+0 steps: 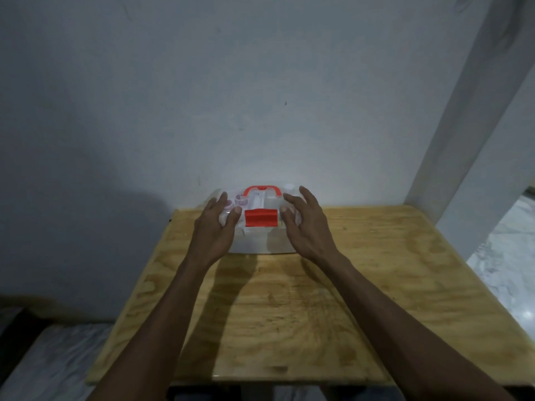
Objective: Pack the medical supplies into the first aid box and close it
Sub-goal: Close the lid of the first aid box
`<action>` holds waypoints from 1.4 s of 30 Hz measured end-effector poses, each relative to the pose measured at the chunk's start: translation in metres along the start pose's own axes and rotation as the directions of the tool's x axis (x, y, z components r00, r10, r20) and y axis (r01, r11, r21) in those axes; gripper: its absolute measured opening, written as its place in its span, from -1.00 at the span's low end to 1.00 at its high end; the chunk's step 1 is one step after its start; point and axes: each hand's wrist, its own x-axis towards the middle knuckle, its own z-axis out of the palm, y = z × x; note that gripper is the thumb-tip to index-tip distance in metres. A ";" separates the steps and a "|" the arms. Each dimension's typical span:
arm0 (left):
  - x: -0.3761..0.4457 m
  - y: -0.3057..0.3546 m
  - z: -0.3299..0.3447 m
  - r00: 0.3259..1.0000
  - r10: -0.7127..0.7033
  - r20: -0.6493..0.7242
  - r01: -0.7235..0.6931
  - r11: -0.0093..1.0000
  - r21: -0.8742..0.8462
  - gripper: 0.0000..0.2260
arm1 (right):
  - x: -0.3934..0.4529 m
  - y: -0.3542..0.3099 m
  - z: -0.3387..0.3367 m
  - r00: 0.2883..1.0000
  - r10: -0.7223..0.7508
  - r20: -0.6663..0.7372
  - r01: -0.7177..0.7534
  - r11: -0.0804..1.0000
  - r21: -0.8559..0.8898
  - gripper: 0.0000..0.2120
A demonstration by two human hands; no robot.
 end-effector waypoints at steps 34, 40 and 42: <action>0.015 -0.009 0.009 0.996 0.070 0.054 -0.073 0.995 0.063 -0.17 | 0.021 0.034 0.019 0.999 -0.041 0.032 0.042 0.999 -0.025 -0.17; 0.032 -0.009 0.018 0.997 0.064 0.045 -0.066 0.996 0.058 -0.20 | 0.042 0.041 0.021 0.997 -0.057 0.057 0.059 0.997 -0.041 -0.22; 0.036 -0.010 0.019 0.997 0.062 0.049 -0.065 0.996 0.061 -0.20 | 0.045 0.043 0.022 0.996 -0.068 0.059 0.070 0.997 -0.030 -0.21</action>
